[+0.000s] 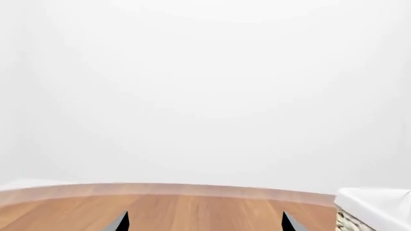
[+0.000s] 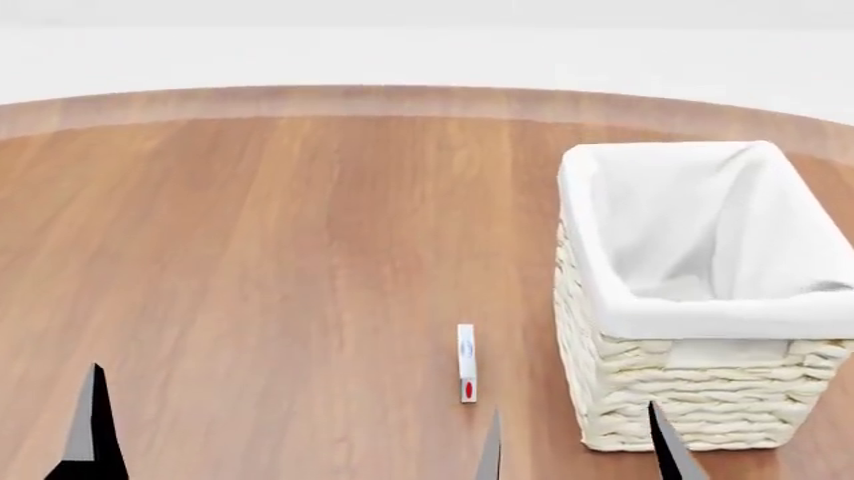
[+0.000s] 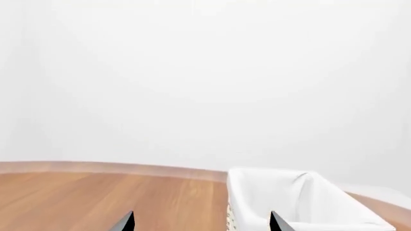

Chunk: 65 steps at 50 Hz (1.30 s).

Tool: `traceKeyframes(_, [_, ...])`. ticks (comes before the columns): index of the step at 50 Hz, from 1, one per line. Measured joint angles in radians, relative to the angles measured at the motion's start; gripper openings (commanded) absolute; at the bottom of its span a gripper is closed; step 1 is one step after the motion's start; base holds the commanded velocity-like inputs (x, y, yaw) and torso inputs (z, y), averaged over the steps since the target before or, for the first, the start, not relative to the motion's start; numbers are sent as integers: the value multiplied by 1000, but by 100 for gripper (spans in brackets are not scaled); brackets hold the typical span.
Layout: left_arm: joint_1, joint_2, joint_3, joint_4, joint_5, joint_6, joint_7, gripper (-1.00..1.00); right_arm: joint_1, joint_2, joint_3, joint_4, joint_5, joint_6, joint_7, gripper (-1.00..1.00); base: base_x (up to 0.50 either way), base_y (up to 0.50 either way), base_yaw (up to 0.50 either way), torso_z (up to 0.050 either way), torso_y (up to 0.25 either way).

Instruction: Pick up the tomato sauce, and put it in the basket.

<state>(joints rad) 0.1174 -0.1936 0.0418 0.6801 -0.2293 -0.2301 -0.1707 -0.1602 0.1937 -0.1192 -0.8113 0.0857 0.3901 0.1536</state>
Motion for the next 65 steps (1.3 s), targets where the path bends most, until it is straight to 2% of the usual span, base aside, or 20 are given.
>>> traceKeyframes(11, [0, -9, 0, 3, -9, 2, -8, 100, 0, 6, -4, 7, 6, -3, 9, 100, 500, 0, 0, 0, 0])
traceKeyframes(31, [3, -19, 3, -14, -19, 19, -17, 100, -66, 8, -16, 20, -11, -47, 49, 100, 0, 0, 0, 0, 1])
traceKeyframes(65, [11, -42, 16, -62, -35, 69, -26, 100, -515, 7, -127, 191, -111, -498, 173, 100, 0, 0, 0, 0, 0])
